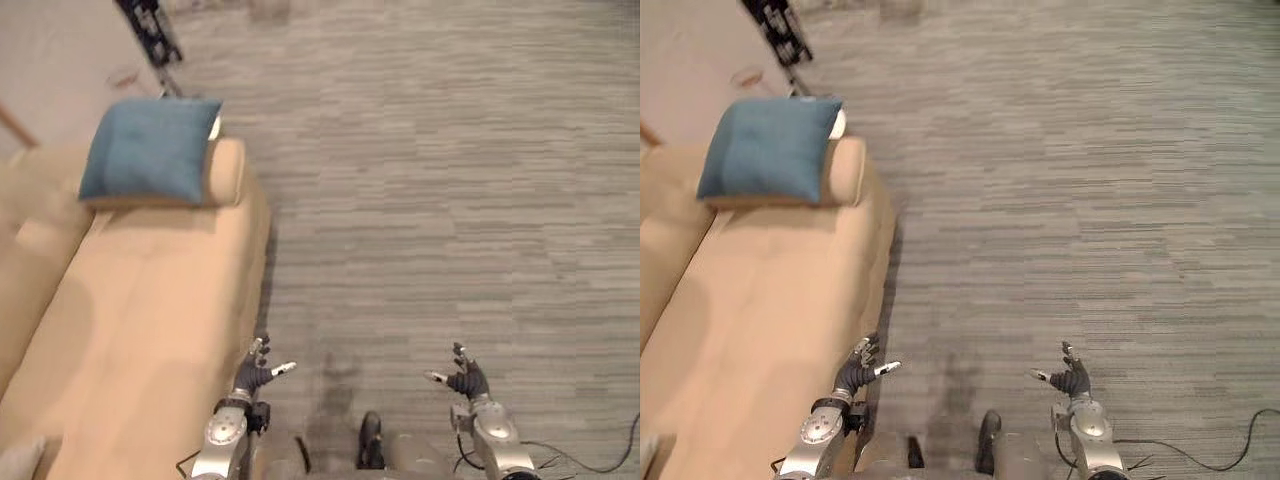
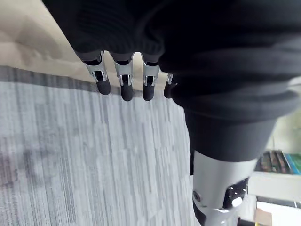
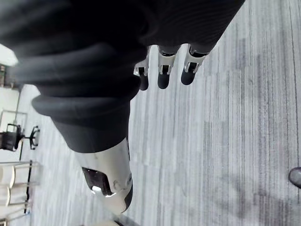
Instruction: Pick up cushions and gather them together orderly.
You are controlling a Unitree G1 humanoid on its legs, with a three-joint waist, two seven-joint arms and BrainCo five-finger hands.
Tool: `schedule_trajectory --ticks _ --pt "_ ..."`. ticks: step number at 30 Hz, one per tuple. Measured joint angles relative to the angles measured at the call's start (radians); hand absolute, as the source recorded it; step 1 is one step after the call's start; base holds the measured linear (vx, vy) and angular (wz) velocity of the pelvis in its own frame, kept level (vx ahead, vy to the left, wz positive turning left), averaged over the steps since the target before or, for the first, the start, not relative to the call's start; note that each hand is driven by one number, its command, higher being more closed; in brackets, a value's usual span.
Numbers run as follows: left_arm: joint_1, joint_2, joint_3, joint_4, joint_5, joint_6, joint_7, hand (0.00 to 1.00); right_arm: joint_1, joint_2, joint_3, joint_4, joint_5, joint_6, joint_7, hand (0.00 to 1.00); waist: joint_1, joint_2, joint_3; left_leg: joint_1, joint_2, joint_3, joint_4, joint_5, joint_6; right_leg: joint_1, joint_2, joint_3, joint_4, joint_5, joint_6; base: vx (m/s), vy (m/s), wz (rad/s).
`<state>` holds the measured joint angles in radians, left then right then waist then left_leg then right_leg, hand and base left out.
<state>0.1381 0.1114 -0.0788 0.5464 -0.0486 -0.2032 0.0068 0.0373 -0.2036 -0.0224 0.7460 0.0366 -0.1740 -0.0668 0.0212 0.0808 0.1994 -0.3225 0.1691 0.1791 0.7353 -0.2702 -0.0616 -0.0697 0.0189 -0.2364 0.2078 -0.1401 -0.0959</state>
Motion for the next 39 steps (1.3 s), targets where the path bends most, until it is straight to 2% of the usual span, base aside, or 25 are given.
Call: schedule_trajectory --ticks 3,4,5,6,7,8,9,10,12,13,16,18,19,22,24,25,27,28,30,32,33,34,35,37,39 --pt "0.003 -0.013 0.005 -0.005 -0.001 0.000 0.019 0.00 0.001 -0.001 0.005 0.026 0.002 -0.001 -0.014 0.00 0.052 0.036 -0.009 -0.030 -0.031 -0.008 -0.373 0.106 -0.083 0.060 0.033 0.058 -0.047 -0.014 0.040 0.31 0.198 -1.02" --pt "0.009 -0.016 0.012 -0.007 -0.001 0.000 0.022 0.00 0.001 0.001 0.007 0.026 0.002 0.003 -0.020 0.00 0.068 0.058 -0.026 -0.028 -0.030 -0.039 -0.378 0.200 0.024 0.076 0.052 0.083 -0.035 -0.041 0.067 0.40 0.236 -0.98" --pt "0.014 -0.015 0.017 -0.007 -0.001 0.000 0.023 0.00 -0.001 0.002 0.012 0.026 0.002 0.003 -0.020 0.00 0.072 0.053 -0.034 -0.029 -0.036 -0.043 -0.360 0.219 0.064 0.085 0.050 0.099 -0.025 -0.060 0.081 0.46 0.269 -0.59" --pt "0.022 -0.014 0.023 -0.007 -0.001 0.001 0.022 0.00 0.002 0.008 0.013 0.026 0.001 0.003 -0.021 0.00 0.071 0.006 -0.049 -0.031 -0.065 -0.021 -0.326 0.195 0.119 0.082 0.010 0.112 0.016 -0.110 0.111 0.49 0.264 -0.10" --pt "0.019 -0.011 0.023 -0.006 -0.001 0.000 0.021 0.00 0.012 0.020 0.007 0.032 0.000 0.002 -0.022 0.00 0.072 -0.049 -0.061 -0.005 -0.111 -0.005 -0.340 0.151 0.115 0.053 -0.044 0.118 0.141 -0.165 0.172 0.49 0.226 0.08" --pt "0.015 -0.010 0.023 -0.002 -0.001 0.000 0.022 0.00 0.006 0.022 -0.003 0.041 -0.001 0.002 -0.022 0.00 0.070 -0.072 -0.058 0.012 -0.139 -0.008 -0.343 0.133 0.120 0.005 -0.076 0.138 0.274 -0.188 0.214 0.57 0.206 0.46" --pt "0.015 -0.009 0.010 0.008 -0.001 0.002 0.022 0.00 -0.002 0.027 -0.019 0.063 -0.005 0.004 -0.021 0.00 0.048 -0.088 -0.054 0.054 -0.185 -0.016 -0.342 0.100 0.140 -0.083 -0.131 0.161 0.541 -0.147 0.302 0.60 0.181 0.66" --pt "0.021 -0.005 0.003 0.007 -0.001 0.004 0.024 0.00 0.004 0.029 -0.022 0.073 -0.013 0.009 -0.022 0.00 0.040 -0.091 -0.050 0.114 -0.216 -0.033 -0.346 0.064 0.160 -0.143 -0.178 0.149 0.734 -0.077 0.299 0.61 0.185 0.66" --pt "0.039 0.005 0.003 0.003 -0.001 0.005 0.042 0.00 0.010 0.038 -0.018 0.075 -0.033 0.011 -0.017 0.00 0.048 -0.077 -0.051 0.209 -0.230 -0.047 -0.365 0.020 0.181 -0.184 -0.223 0.079 0.814 -0.119 0.214 0.50 0.126 0.26" --pt "0.040 0.012 0.003 0.002 -0.016 0.006 0.050 0.00 0.000 0.043 -0.016 0.074 -0.037 0.008 -0.016 0.00 0.048 -0.061 -0.054 0.255 -0.234 -0.067 -0.389 0.004 0.179 -0.213 -0.233 0.015 0.750 -0.147 0.169 0.66 0.131 0.25" --pt "0.006 0.027 0.008 0.004 -0.031 0.006 0.060 0.00 -0.012 0.024 -0.018 0.075 -0.036 0.007 -0.015 0.00 0.026 -0.031 -0.052 0.324 -0.235 -0.153 -0.451 0.000 0.179 -0.286 -0.168 0.021 0.438 -0.148 0.161 0.56 0.046 0.73" --pt "-0.014 0.023 0.008 0.006 -0.035 0.006 0.061 0.00 -0.011 0.007 -0.028 0.082 -0.035 0.008 -0.016 0.00 0.008 -0.014 -0.038 0.381 -0.222 -0.210 -0.492 -0.006 0.156 -0.308 -0.122 0.097 0.180 -0.051 0.186 0.64 -0.059 1.13" --pt "-0.018 0.020 0.011 0.006 -0.035 0.003 0.063 0.00 -0.008 0.009 -0.045 0.090 -0.035 0.017 -0.018 0.00 0.000 -0.026 -0.039 0.421 -0.222 -0.230 -0.497 -0.024 0.123 -0.297 -0.108 0.154 -0.002 0.061 0.209 0.61 -0.125 0.99" --pt "0.023 0.018 0.035 0.029 -0.035 0.003 0.064 0.00 0.010 0.021 -0.052 0.093 -0.035 0.026 -0.016 0.00 -0.010 -0.060 -0.052 0.469 -0.207 -0.250 -0.363 -0.094 0.021 -0.302 -0.115 0.194 0.039 0.281 0.159 0.64 -0.222 0.91" --pt "0.021 -0.023 0.042 0.041 -0.035 0.003 0.063 0.00 0.013 0.010 -0.056 0.088 -0.033 0.026 -0.016 0.00 -0.003 -0.012 -0.064 0.347 -0.133 -0.203 -0.082 -0.029 -0.053 -0.270 -0.083 0.129 0.080 0.198 0.126 0.76 -0.296 0.67" --pt "0.021 -0.038 0.054 0.049 -0.035 0.003 0.063 0.00 0.000 0.012 -0.053 0.082 -0.026 0.027 -0.016 0.00 0.011 -0.002 -0.053 0.259 -0.059 -0.130 0.106 0.044 -0.045 -0.212 -0.063 0.112 0.051 0.176 0.104 0.48 -0.188 0.29" --pt "0.015 -0.039 0.056 0.065 -0.036 0.005 0.060 0.00 -0.002 0.021 -0.055 0.063 -0.007 0.026 -0.018 0.00 0.023 -0.013 -0.038 0.196 0.048 0.012 0.259 0.006 0.016 -0.071 -0.049 0.081 -0.033 0.162 0.084 0.53 -0.187 0.38" --pt "0.016 -0.039 0.056 0.064 -0.037 0.005 0.060 0.00 -0.001 0.021 -0.058 0.052 -0.001 0.022 -0.020 0.00 0.023 -0.025 -0.032 0.175 0.059 0.049 0.253 -0.006 0.032 -0.001 -0.060 0.064 -0.082 0.161 0.083 0.51 -0.163 0.50" --pt "0.014 -0.042 0.065 0.063 -0.037 0.003 0.059 0.00 -0.004 0.021 -0.074 0.033 0.002 0.014 -0.020 0.00 0.026 -0.043 -0.026 0.117 0.055 0.119 0.128 -0.008 0.035 0.077 -0.094 0.017 -0.143 0.147 0.098 0.39 -0.044 0.55" --pt "0.010 -0.054 0.076 0.066 -0.037 0.003 0.059 0.00 0.001 0.010 -0.114 0.028 0.004 0.005 -0.023 0.00 0.021 -0.027 -0.026 0.070 0.055 0.173 -0.046 0.001 0.028 0.112 -0.112 -0.040 -0.164 0.120 0.129 0.38 0.031 0.76" --pt "0.001 -0.061 0.075 0.074 -0.037 0.004 0.059 0.00 0.016 -0.003 -0.125 0.032 0.005 0.005 -0.025 0.00 0.021 -0.008 -0.027 0.055 0.056 0.255 -0.210 0.053 0.016 0.144 -0.123 -0.092 -0.169 0.093 0.154 0.34 0.132 1.26" --pt "0.000 -0.069 0.075 0.074 -0.037 0.004 0.059 0.00 0.043 -0.022 -0.125 0.047 0.005 0.007 -0.025 0.00 0.016 0.019 -0.038 0.057 0.063 0.369 -0.362 0.197 0.028 0.178 -0.118 -0.155 -0.159 0.054 0.181 0.35 0.159 1.44" --pt "-0.002 -0.068 0.076 0.077 -0.037 0.004 0.060 0.00 0.047 -0.020 -0.126 0.068 0.005 0.009 -0.027 0.00 0.016 0.021 -0.040 0.065 0.062 0.422 -0.382 0.207 0.143 0.195 -0.117 -0.185 -0.144 0.028 0.195 0.29 0.137 1.48" --pt "-0.001 -0.055 0.095 0.073 -0.038 0.004 0.060 0.00 0.033 0.008 -0.115 0.085 0.011 0.023 -0.025 0.00 0.023 -0.036 -0.057 0.058 -0.019 0.454 -0.392 0.162 0.195 0.212 -0.182 -0.270 -0.089 -0.034 0.229 0.35 0.160 1.38" --pt "0.009 -0.064 0.109 0.077 -0.038 0.023 0.060 0.00 0.001 0.007 -0.124 0.095 0.011 0.024 -0.025 0.00 0.024 -0.051 -0.053 0.051 -0.066 0.391 -0.366 0.100 0.204 0.210 -0.246 -0.306 0.038 -0.066 0.271 0.44 0.172 1.24"
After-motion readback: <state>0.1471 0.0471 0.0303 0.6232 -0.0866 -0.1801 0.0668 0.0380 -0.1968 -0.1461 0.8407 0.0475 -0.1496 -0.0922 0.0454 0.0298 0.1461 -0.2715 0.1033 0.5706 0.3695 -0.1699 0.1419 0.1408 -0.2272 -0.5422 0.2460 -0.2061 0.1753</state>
